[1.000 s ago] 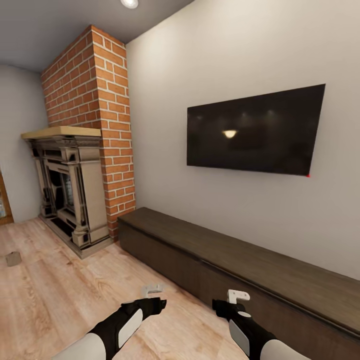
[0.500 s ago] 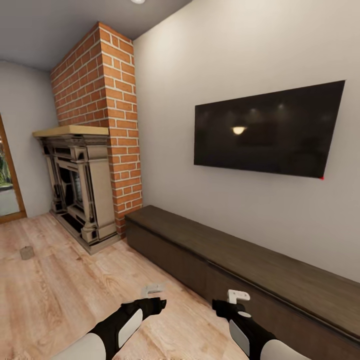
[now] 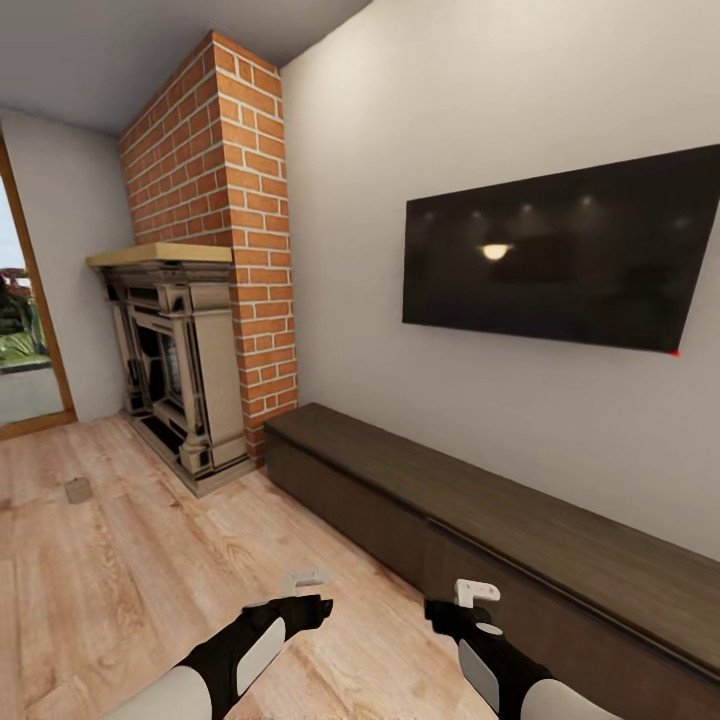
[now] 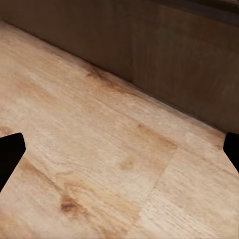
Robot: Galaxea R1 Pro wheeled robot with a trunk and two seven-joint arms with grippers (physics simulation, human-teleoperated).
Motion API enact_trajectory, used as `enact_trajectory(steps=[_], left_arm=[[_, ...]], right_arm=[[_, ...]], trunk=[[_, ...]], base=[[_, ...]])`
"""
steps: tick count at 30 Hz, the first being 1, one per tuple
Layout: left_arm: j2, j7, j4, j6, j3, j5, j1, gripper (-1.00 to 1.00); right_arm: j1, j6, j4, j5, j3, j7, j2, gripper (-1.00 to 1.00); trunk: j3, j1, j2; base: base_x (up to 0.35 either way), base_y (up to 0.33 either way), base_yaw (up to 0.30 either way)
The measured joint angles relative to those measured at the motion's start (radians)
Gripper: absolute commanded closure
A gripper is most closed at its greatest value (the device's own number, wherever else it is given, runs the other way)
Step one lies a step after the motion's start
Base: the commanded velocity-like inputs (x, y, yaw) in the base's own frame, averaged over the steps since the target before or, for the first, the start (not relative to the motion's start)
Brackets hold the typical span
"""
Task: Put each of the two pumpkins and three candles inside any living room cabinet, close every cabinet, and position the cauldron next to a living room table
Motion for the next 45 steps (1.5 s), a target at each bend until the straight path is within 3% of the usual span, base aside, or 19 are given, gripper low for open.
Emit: enact_trajectory(steps=[14,32,45], left_arm=[[0.000,0.002,-0.001,-0.011,-0.001,-0.002,0.000,-1.00],[0.001,0.003,0.003,-0.014,-0.001,-0.002,0.000,-1.00],[0.002,0.000,0.003,-0.013,-0.001,-0.002,0.000,-1.00]], right_arm=[[0.000,0.000,0.000,0.000,0.000,0.002,-0.001,-1.00],[0.000,-0.030,-0.023,0.002,0.001,0.004,-0.001,-1.00],[0.000,-0.025,-0.022,0.002,0.005,0.000,0.002,-1.00]], trunk=[[-0.022,0.000,0.000],[-0.030,0.000,0.000],[-0.039,-0.001,0.000]], base=[[0.046,0.105,0.108],[0.241,0.252,0.029],[0.285,0.104,0.217]])
